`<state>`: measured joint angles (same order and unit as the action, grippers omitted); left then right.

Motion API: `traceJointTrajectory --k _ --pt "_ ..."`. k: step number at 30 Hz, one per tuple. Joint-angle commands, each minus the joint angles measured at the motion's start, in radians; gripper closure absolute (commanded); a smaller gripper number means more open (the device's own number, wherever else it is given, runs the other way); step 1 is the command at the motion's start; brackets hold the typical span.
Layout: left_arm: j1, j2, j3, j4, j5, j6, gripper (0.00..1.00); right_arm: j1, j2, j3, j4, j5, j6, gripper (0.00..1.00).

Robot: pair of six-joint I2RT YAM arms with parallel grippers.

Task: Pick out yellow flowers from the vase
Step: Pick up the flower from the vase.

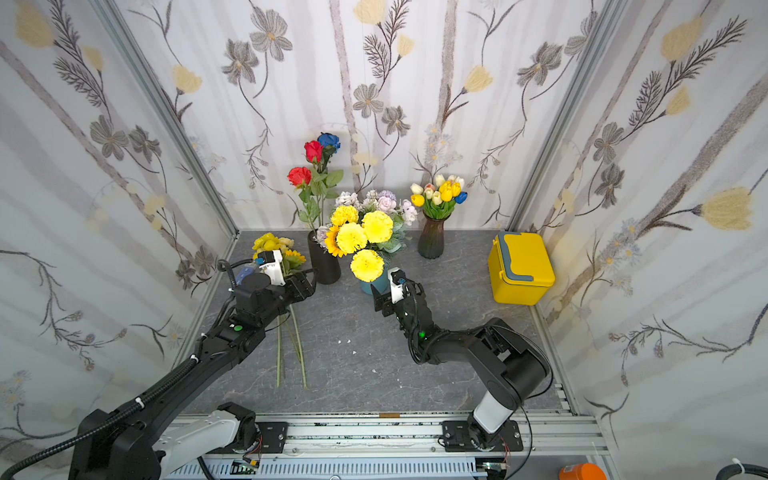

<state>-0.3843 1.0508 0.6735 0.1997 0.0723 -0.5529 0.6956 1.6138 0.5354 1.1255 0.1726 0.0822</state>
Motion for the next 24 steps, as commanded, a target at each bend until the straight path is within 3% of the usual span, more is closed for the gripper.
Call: traceJointTrajectory --k 1,8,11,21,24 --pt "0.001 -0.051 -0.044 0.001 -0.019 0.029 0.21 0.014 -0.054 -0.069 0.239 -0.053 -0.024 0.18" --pt "0.000 -0.136 -0.116 0.023 -0.049 0.028 0.19 0.023 -0.025 -0.081 0.505 -0.095 -0.116 0.23" --pt "0.001 -0.138 -0.116 0.020 -0.054 0.035 0.19 0.024 0.058 -0.042 0.583 -0.120 -0.155 0.26" --pt "0.002 -0.130 -0.123 0.015 -0.057 0.048 0.18 0.033 0.116 0.073 0.572 -0.192 -0.133 0.48" --pt "0.002 -0.130 -0.128 0.021 -0.054 0.046 0.17 0.035 0.123 0.086 0.566 -0.185 -0.135 0.49"
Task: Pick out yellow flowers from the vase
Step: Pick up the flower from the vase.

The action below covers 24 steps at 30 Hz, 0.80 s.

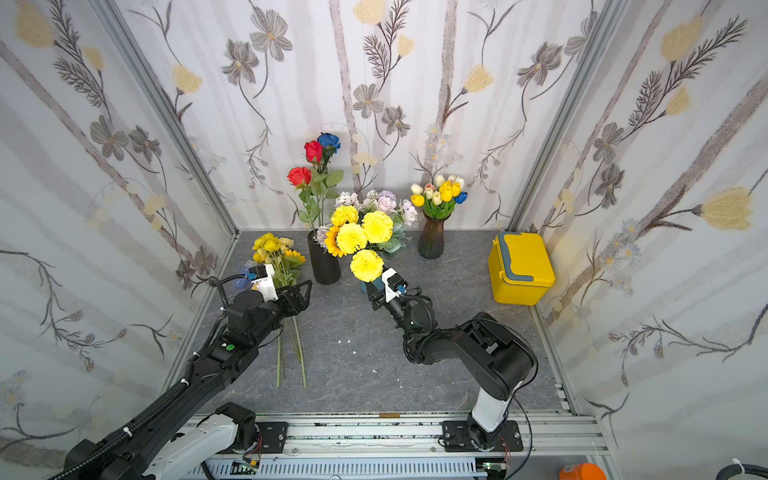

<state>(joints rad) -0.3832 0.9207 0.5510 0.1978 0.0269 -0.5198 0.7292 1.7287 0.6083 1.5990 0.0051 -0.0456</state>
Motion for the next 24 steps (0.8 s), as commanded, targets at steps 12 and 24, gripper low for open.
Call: traceJointTrajectory --k 12,24 --pt "0.001 0.023 0.004 0.030 0.016 0.017 0.17 0.020 -0.019 0.056 0.102 0.001 -0.017 0.45" --pt "-0.040 0.053 0.025 0.056 0.097 0.062 0.20 0.033 -0.112 0.074 0.030 -0.015 -0.004 0.63"
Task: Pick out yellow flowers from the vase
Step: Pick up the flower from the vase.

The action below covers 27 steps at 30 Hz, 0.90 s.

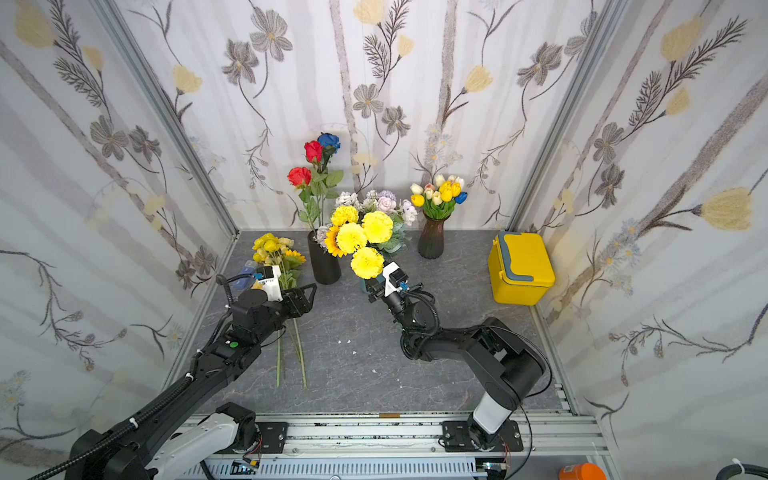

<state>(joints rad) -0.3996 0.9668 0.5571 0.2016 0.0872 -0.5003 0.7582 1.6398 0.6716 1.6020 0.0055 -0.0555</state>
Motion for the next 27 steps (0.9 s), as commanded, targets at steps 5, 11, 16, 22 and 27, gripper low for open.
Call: traceJointTrajectory --k 5,11,16,22,27 --pt "-0.158 0.014 0.024 0.118 -0.002 0.149 0.22 0.015 -0.090 0.000 -0.032 0.000 0.004 0.63" --pt "-0.219 0.045 0.018 0.192 0.009 0.200 0.25 0.016 -0.124 -0.010 -0.064 0.001 0.006 0.63" --pt "-0.247 0.053 0.024 0.208 -0.006 0.233 0.27 0.018 -0.144 -0.007 -0.088 0.007 0.015 0.63" --pt "-0.289 0.063 -0.065 0.469 -0.039 0.377 0.36 0.018 -0.176 0.005 -0.158 0.026 0.028 0.63" --pt "-0.297 0.164 -0.041 0.669 0.008 0.451 0.44 0.018 -0.194 0.001 -0.168 0.035 0.029 0.63"
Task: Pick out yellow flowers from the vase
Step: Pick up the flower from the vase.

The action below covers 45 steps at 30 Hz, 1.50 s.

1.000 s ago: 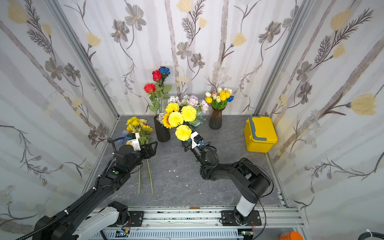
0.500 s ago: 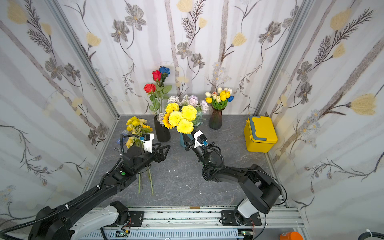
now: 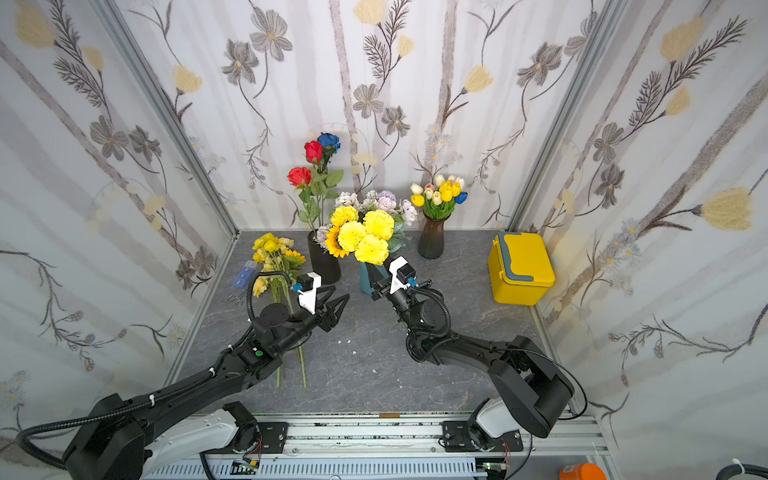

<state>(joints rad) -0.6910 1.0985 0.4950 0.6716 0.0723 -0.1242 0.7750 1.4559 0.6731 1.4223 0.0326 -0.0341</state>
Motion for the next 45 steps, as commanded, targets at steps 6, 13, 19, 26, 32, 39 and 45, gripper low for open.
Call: traceJointTrajectory --k 6,13,19,26,32,39,45 --pt "-0.029 0.194 0.085 0.338 0.046 0.119 0.52 0.001 -0.011 0.002 0.004 0.005 0.011 0.63" --pt "-0.026 0.395 0.171 0.428 -0.017 0.166 0.62 0.002 -0.009 -0.003 0.023 -0.002 0.016 0.62" --pt "-0.023 0.519 0.227 0.506 -0.090 0.185 0.64 0.000 -0.009 -0.005 0.025 -0.003 0.016 0.62" --pt "-0.022 0.615 0.299 0.543 -0.182 0.228 0.68 -0.002 -0.008 -0.005 0.027 -0.003 0.014 0.61" --pt "-0.021 0.638 0.307 0.552 -0.249 0.269 0.71 -0.003 -0.003 -0.001 0.024 -0.002 0.014 0.61" --pt "-0.021 0.668 0.344 0.542 -0.271 0.307 0.76 -0.003 0.000 0.011 0.015 -0.013 0.022 0.61" --pt "-0.020 0.689 0.360 0.550 -0.285 0.320 0.77 -0.003 -0.001 0.012 0.010 -0.008 0.022 0.61"
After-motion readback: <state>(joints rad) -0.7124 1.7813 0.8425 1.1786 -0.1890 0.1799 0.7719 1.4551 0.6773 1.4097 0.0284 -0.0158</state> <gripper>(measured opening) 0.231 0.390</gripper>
